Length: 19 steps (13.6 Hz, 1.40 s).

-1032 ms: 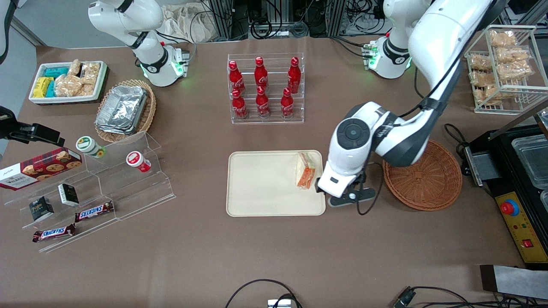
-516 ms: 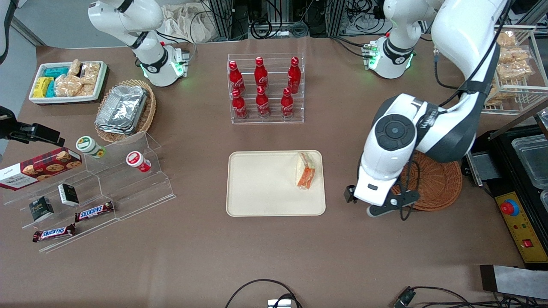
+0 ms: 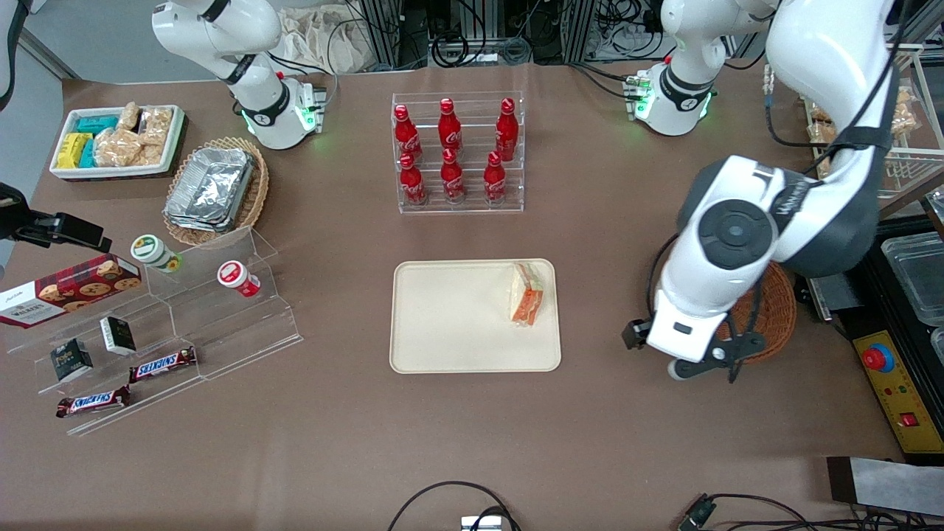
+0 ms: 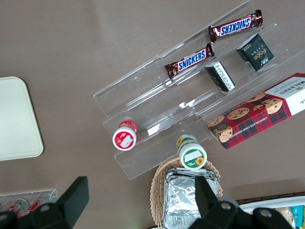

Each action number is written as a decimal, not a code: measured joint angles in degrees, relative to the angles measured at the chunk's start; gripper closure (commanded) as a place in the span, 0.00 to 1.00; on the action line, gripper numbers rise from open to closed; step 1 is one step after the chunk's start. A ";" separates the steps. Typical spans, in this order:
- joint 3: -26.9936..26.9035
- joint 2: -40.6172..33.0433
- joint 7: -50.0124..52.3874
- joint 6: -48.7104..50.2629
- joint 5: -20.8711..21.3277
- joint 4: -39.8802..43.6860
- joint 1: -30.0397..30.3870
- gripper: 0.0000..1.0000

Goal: Place sandwich from basket to tray

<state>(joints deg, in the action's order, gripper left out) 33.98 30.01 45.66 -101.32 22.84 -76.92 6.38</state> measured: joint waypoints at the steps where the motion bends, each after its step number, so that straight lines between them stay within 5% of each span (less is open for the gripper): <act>1: -0.02 -0.68 -2.87 0.64 -1.49 0.15 1.53 0.00; 4: -1.50 -3.66 -10.58 1.58 -6.11 0.33 4.52 0.00; 9: -14.95 -11.07 -24.97 3.43 -15.47 -1.99 1.33 0.00; 14: -24.52 -18.48 -37.66 7.07 -16.91 -6.78 -1.92 0.00; 19: -29.29 -24.10 -40.00 7.73 -18.31 -10.91 -3.95 0.00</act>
<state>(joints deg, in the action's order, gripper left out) 4.68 5.91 5.67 -93.59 4.54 -87.83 2.43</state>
